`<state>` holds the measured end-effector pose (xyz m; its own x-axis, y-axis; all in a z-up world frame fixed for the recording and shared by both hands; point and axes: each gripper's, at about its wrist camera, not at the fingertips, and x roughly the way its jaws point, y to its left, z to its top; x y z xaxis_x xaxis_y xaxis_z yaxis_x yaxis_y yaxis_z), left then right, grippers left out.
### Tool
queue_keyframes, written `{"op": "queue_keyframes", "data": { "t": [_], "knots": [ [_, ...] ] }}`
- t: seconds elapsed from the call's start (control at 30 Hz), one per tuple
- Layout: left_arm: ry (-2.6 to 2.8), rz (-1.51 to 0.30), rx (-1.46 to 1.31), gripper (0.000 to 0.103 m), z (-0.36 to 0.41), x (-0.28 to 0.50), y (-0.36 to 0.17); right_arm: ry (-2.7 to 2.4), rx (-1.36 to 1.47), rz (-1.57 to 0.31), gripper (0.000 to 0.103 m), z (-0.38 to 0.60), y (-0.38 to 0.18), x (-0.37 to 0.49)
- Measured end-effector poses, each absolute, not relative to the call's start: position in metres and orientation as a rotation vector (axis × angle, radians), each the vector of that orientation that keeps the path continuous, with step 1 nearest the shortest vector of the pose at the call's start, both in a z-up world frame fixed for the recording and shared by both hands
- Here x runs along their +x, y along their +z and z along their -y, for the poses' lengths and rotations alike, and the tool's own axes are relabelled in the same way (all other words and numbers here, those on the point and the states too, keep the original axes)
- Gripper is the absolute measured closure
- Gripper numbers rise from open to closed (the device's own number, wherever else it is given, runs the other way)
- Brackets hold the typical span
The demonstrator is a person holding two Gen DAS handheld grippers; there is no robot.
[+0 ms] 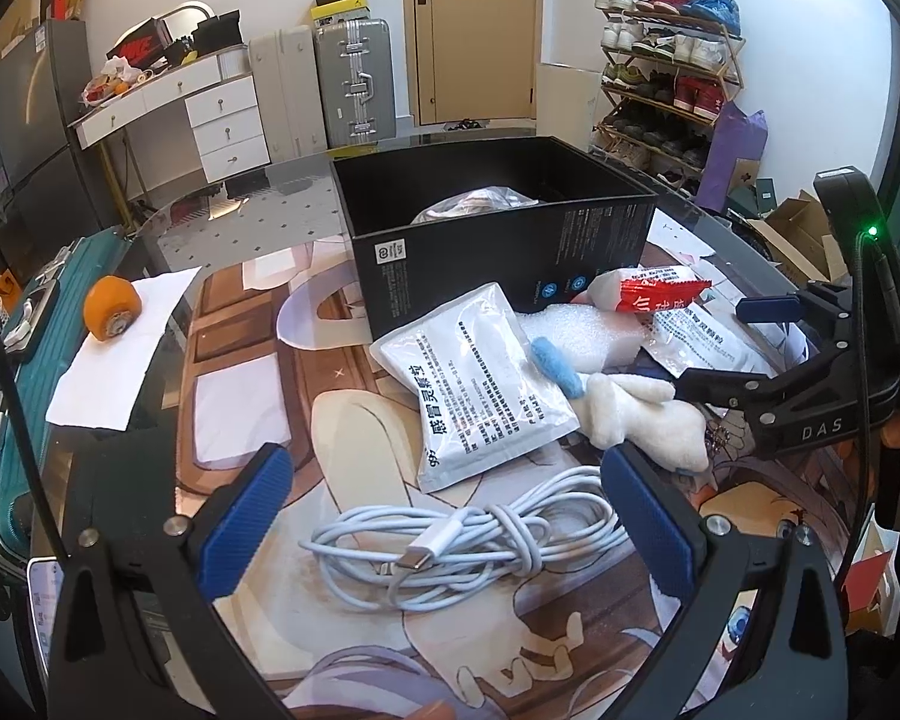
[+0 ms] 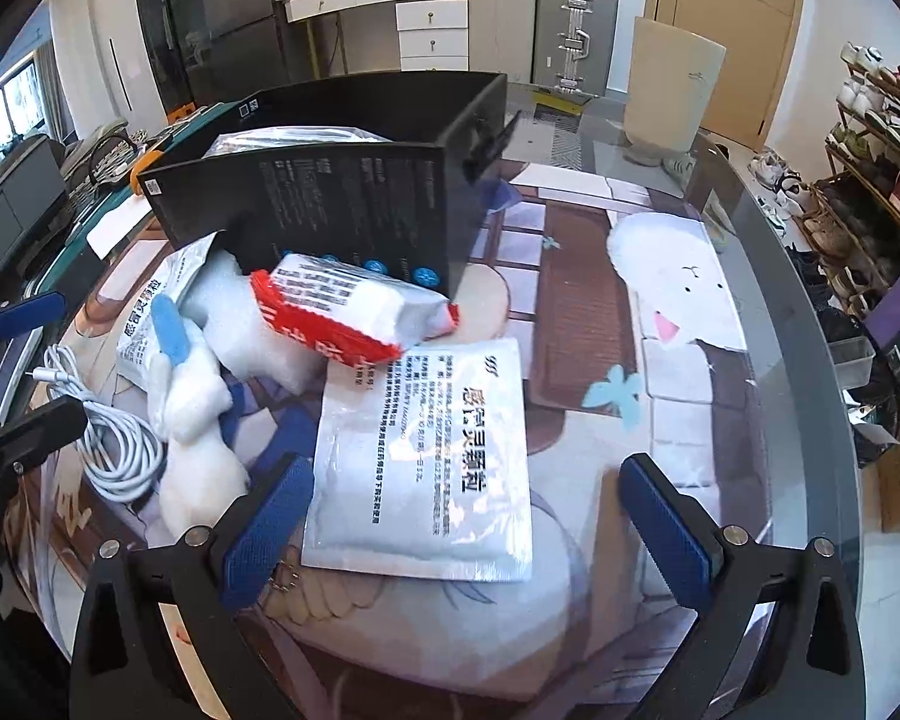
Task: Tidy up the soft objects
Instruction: 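Withdraw both grippers from the box back over the table, then grasp the white medicine sachet with the right gripper while the left gripper grasps the white cable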
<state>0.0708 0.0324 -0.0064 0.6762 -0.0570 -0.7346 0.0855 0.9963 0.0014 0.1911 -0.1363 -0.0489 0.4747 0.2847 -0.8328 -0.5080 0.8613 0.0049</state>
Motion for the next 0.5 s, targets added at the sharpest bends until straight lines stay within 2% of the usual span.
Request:
{"op": "queue_keyframes", "data": {
  "t": [0.43,0.47,0.5],
  "knots": [
    [-0.083,-0.832,0.045,0.000,-0.0305,0.0713,-0.0096,0.504,-0.249,-0.937,0.001,0.1308,-0.0493,0.1913],
    [-0.082,-0.830,0.046,0.000,-0.0302,0.0711,-0.0091,0.504,-0.247,-0.937,0.003,0.1313,-0.0492,0.1913],
    [-0.083,-0.827,0.046,0.000,-0.0302,0.0707,-0.0082,0.506,-0.250,-0.935,0.010,0.1317,-0.0490,0.1910]
  ]
}}
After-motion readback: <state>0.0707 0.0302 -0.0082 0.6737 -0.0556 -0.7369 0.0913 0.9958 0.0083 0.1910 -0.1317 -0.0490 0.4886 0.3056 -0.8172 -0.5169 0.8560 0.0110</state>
